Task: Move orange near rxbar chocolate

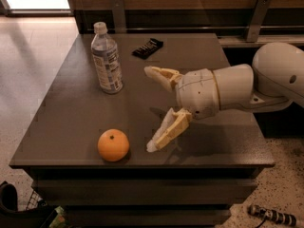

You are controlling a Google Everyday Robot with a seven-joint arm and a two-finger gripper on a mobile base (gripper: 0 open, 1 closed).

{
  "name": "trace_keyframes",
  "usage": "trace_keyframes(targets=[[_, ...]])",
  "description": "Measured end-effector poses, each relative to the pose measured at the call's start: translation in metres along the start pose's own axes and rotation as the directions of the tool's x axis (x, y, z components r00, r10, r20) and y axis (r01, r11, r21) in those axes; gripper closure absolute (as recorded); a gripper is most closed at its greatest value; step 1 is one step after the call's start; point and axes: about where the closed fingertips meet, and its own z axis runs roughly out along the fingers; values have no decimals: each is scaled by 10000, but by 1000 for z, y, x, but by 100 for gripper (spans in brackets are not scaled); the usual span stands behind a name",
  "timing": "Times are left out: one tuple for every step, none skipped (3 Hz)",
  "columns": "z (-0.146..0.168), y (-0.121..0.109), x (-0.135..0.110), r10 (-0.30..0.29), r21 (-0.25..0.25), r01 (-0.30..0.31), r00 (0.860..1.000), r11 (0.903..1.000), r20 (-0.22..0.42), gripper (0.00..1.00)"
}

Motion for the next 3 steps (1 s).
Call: trace_keyframes(targets=[[0, 0, 0, -1, -1, 1, 10000, 10000, 0, 0], [5, 6, 6, 196, 30, -196, 9997, 9998, -126, 0], [16, 19, 11, 475, 16, -475, 9984, 9989, -307, 0]])
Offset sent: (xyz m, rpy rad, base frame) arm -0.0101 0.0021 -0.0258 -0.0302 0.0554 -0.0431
